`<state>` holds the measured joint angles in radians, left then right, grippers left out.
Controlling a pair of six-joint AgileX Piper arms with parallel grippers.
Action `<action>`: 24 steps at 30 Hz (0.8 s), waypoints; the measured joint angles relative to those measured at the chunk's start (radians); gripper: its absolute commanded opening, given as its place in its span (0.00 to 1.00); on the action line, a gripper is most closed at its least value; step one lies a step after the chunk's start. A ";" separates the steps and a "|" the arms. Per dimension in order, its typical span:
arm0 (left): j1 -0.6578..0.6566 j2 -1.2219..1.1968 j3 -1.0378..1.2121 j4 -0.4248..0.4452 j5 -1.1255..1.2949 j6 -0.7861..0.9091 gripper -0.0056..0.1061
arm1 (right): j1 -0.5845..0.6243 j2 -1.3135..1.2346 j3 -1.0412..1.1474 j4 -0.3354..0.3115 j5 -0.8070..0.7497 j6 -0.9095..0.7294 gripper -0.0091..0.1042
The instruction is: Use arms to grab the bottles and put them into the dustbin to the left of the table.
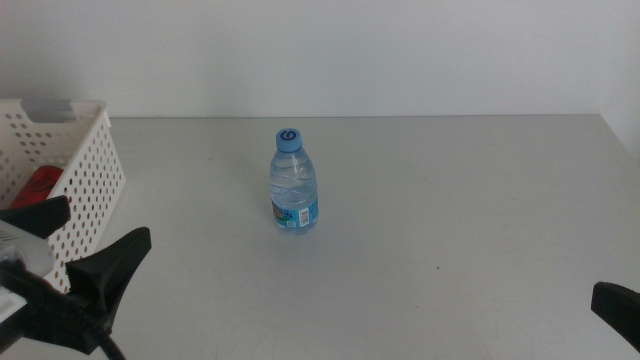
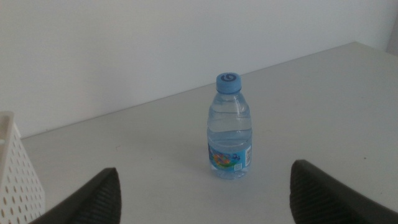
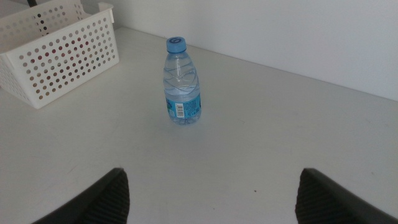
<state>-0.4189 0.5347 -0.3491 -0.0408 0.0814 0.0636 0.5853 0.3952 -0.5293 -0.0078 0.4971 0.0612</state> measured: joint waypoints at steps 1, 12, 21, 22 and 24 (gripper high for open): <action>0.000 0.007 0.000 0.002 0.000 0.000 0.87 | 0.000 0.000 0.000 0.000 0.000 0.000 0.70; -0.099 0.299 0.094 -0.054 -0.396 -0.002 0.87 | 0.000 0.000 0.000 0.000 0.000 0.000 0.70; -0.171 0.522 0.228 -0.092 -0.874 -0.004 0.87 | 0.000 0.000 0.000 0.000 0.000 0.000 0.70; -0.172 0.534 0.234 -0.092 -0.895 -0.005 0.87 | 0.000 0.000 0.000 0.000 0.000 0.000 0.70; -0.172 0.550 0.237 -0.092 -0.922 -0.007 0.87 | 0.000 0.000 0.000 0.000 0.000 0.000 0.70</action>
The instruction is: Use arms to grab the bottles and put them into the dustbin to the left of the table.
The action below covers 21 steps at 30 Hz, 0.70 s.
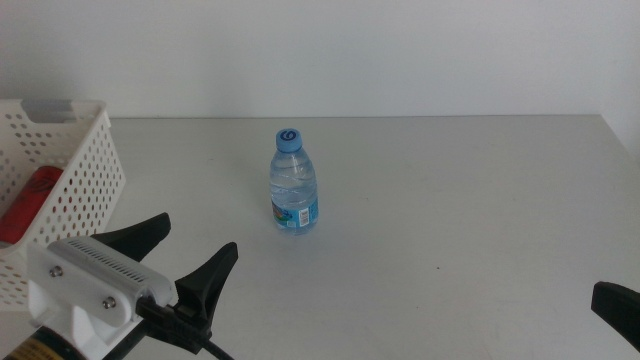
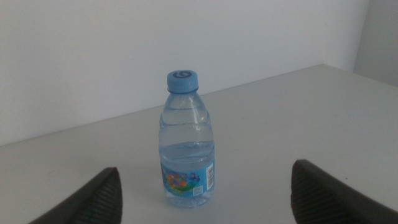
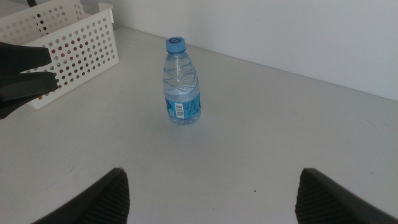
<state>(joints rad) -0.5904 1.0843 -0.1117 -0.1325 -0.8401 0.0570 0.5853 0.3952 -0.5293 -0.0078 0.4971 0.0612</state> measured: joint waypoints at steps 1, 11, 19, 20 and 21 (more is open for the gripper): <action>0.000 0.007 0.000 0.000 -0.007 -0.003 0.87 | 0.000 0.000 0.000 0.000 0.000 0.000 0.70; 0.000 0.056 0.000 -0.021 -0.021 -0.007 0.87 | 0.000 0.000 0.000 0.000 0.000 0.000 0.70; 0.000 0.144 0.000 -0.039 -0.118 0.002 0.87 | 0.000 0.000 0.000 0.000 0.000 0.000 0.70; 0.000 0.160 0.000 -0.039 -0.148 0.002 0.87 | 0.000 0.000 0.000 0.000 0.000 0.000 0.70; 0.000 0.173 0.000 -0.039 -0.170 0.002 0.87 | 0.000 0.000 0.000 0.000 0.000 0.000 0.70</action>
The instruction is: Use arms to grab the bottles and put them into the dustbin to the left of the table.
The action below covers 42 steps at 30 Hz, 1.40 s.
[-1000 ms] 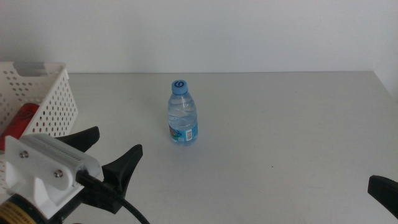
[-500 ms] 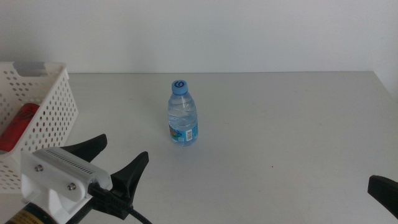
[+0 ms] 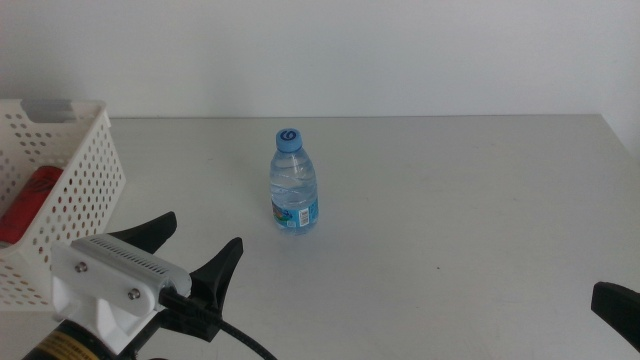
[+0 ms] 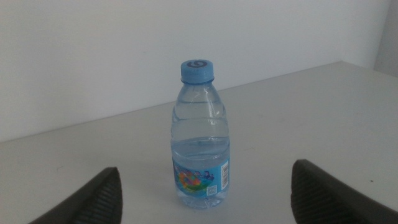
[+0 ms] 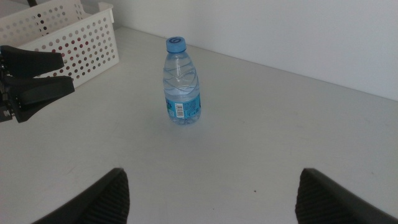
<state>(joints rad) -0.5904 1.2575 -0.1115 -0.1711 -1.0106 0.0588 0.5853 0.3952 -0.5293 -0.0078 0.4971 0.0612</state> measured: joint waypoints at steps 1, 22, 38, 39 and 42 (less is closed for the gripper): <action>0.000 0.017 0.000 0.000 -0.023 0.000 0.87 | 0.000 0.000 0.000 0.000 0.000 0.000 0.70; 0.000 0.401 -0.237 0.014 -0.119 -0.059 0.87 | 0.000 0.000 0.000 0.000 0.000 0.000 0.70; 0.082 0.575 -0.446 0.102 -0.025 -0.099 0.87 | 0.000 0.000 0.000 0.000 0.000 0.000 0.70; 0.083 0.584 -0.457 0.102 -0.024 -0.099 0.87 | 0.000 0.000 0.000 0.000 0.000 0.000 0.70; 0.084 0.624 -0.502 0.107 -0.017 -0.100 0.87 | 0.000 0.000 0.000 0.000 0.000 0.000 0.70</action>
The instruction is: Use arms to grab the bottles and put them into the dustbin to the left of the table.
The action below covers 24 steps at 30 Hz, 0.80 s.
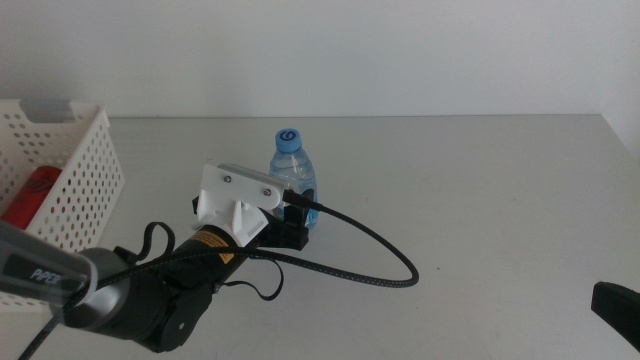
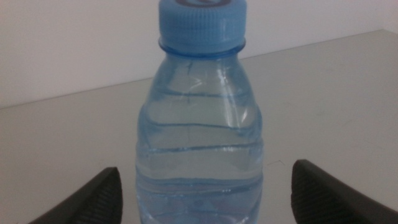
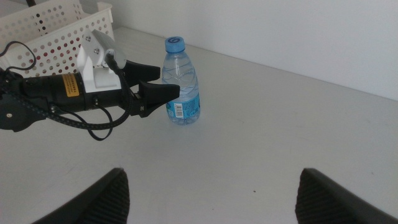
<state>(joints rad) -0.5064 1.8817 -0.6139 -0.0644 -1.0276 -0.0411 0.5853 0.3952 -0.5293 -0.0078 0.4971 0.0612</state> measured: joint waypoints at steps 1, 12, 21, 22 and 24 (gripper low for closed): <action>0.000 0.010 -0.012 0.002 0.001 -0.004 0.87 | 0.000 0.000 0.000 0.000 0.000 0.000 0.70; 0.000 0.142 -0.140 0.011 0.004 -0.022 0.87 | 0.000 0.000 0.000 -0.001 0.000 0.000 0.70; 0.000 0.205 -0.197 0.011 0.004 -0.025 0.76 | 0.000 0.000 0.000 -0.001 0.000 0.000 0.70; 0.000 0.208 -0.201 0.011 0.004 -0.026 0.71 | 0.000 0.000 0.000 -0.001 0.000 0.000 0.70; 0.000 0.213 -0.208 0.011 0.004 -0.026 0.57 | 0.000 0.000 0.000 -0.001 0.000 0.000 0.70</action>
<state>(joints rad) -0.5064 2.0950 -0.8217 -0.0536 -1.0240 -0.0670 0.5853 0.3952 -0.5293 -0.0086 0.4971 0.0612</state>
